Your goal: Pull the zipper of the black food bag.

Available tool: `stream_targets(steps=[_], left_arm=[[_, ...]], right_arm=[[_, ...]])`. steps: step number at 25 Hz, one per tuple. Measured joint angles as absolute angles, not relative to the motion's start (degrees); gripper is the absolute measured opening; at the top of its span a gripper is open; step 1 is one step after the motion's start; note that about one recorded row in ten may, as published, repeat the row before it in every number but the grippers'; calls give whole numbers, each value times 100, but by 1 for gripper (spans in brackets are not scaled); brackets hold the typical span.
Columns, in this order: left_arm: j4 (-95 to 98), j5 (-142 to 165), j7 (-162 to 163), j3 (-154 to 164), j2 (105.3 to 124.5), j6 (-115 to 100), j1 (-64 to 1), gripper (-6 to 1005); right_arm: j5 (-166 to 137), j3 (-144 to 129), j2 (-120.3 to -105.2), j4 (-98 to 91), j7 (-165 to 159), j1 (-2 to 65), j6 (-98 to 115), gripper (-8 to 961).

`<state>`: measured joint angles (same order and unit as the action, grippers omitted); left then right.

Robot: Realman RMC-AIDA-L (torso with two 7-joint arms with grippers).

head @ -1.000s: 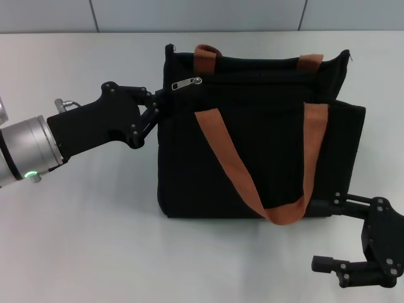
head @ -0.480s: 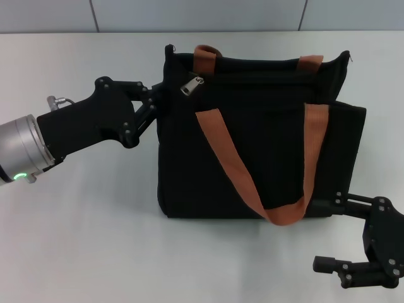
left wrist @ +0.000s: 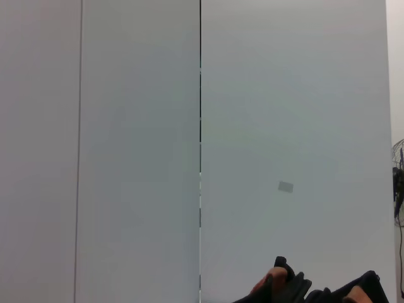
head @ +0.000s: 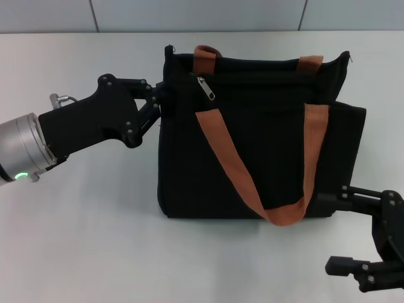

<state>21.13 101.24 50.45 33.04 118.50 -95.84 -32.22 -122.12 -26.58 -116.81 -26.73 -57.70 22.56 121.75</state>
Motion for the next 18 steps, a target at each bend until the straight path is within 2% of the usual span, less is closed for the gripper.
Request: stream_targets(steps=[18], left_arm=[[1868,9670,5259,3367,11883,-9875,-3455,19]], right_arm=[[-11126,-2523,-11665,-2435,-7307,2609,11946,825]])
